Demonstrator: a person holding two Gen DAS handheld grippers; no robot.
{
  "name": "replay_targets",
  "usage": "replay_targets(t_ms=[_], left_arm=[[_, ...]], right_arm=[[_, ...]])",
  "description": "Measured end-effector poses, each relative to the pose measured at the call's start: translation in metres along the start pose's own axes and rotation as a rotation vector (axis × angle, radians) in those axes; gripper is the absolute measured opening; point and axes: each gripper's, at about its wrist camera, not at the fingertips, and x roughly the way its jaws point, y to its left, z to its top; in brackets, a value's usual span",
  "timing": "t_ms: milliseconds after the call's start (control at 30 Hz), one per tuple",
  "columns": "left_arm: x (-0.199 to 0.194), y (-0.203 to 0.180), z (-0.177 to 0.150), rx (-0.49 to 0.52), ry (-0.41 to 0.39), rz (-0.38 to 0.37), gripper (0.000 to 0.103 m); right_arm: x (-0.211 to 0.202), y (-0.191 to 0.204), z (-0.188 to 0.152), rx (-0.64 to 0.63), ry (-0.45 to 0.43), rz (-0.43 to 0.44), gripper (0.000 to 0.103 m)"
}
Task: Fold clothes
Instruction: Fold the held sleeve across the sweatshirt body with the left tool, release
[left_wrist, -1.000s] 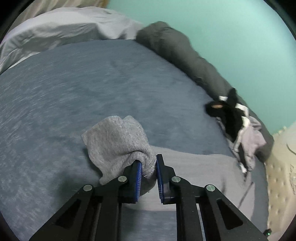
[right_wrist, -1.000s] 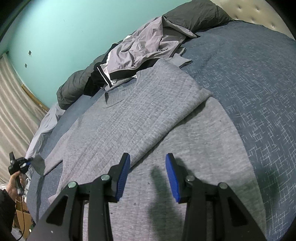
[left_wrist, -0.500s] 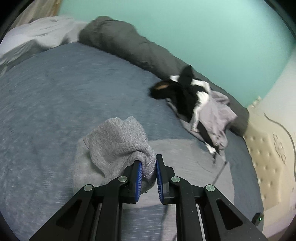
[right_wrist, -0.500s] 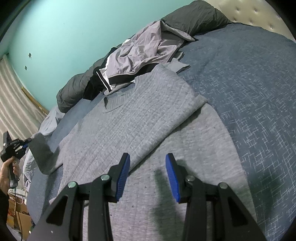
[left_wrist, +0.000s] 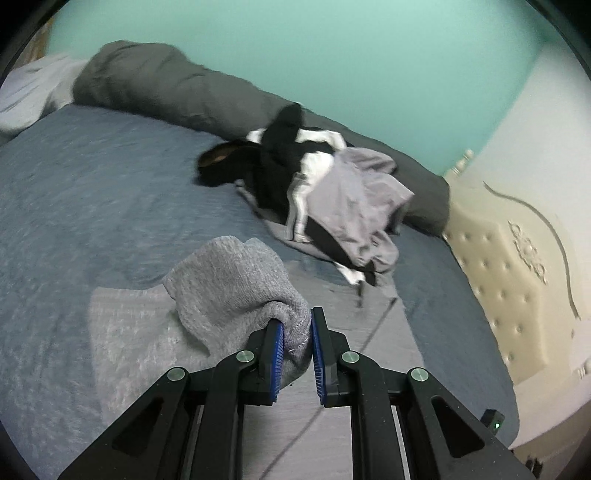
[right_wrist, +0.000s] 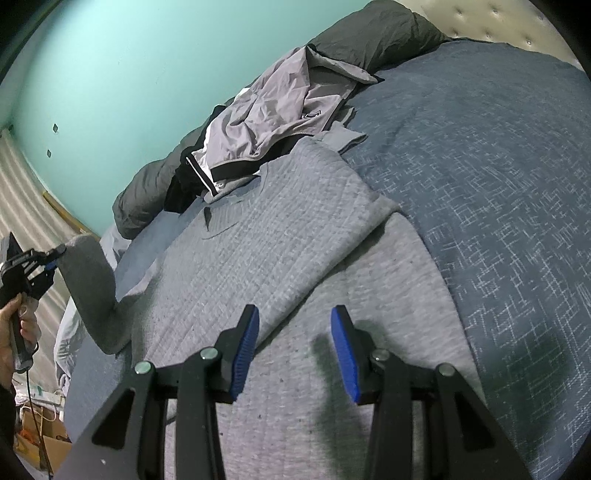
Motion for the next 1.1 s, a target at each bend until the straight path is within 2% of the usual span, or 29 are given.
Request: replay_targets(t_ms=[167, 300, 500, 567, 767, 900, 933, 967, 1033, 1100], left_arm=[[0.019, -0.056, -0.005, 0.108, 0.036, -0.047, 0.015], [0.038, -0.101, -0.022, 0.206, 0.084, -0.084, 0.015], [0.078, -0.152, -0.074, 0.349, 0.201, -0.111, 0.014], [0.093, -0.167, -0.097, 0.4, 0.251, -0.118, 0.011], [0.126, -0.183, -0.16, 0.489, 0.367, -0.107, 0.011], [0.14, -0.177, -0.185, 0.492, 0.427, -0.087, 0.014], [0.137, -0.173, -0.186, 0.483, 0.426, -0.085, 0.019], [0.135, -0.168, -0.187, 0.473, 0.426, -0.082, 0.03], [0.131, -0.16, -0.188, 0.454, 0.425, -0.078, 0.045], [0.127, -0.152, -0.189, 0.435, 0.425, -0.073, 0.046]], right_arm=[[-0.002, -0.003, 0.002, 0.013, -0.005, 0.004, 0.041], [-0.004, -0.005, 0.004, 0.027, -0.01, 0.007, 0.041], [-0.008, -0.011, 0.007, 0.045, -0.02, 0.005, 0.041], [-0.009, -0.012, 0.008, 0.052, -0.024, 0.004, 0.041], [-0.012, -0.02, 0.011, 0.075, -0.028, -0.001, 0.042], [-0.008, -0.02, 0.009, 0.078, -0.013, -0.001, 0.042], [-0.008, -0.02, 0.009, 0.078, -0.009, -0.001, 0.042], [-0.006, -0.019, 0.008, 0.077, -0.002, -0.001, 0.042], [-0.003, -0.018, 0.007, 0.077, 0.013, -0.001, 0.042], [0.0, -0.018, 0.005, 0.078, 0.029, 0.0, 0.042]])
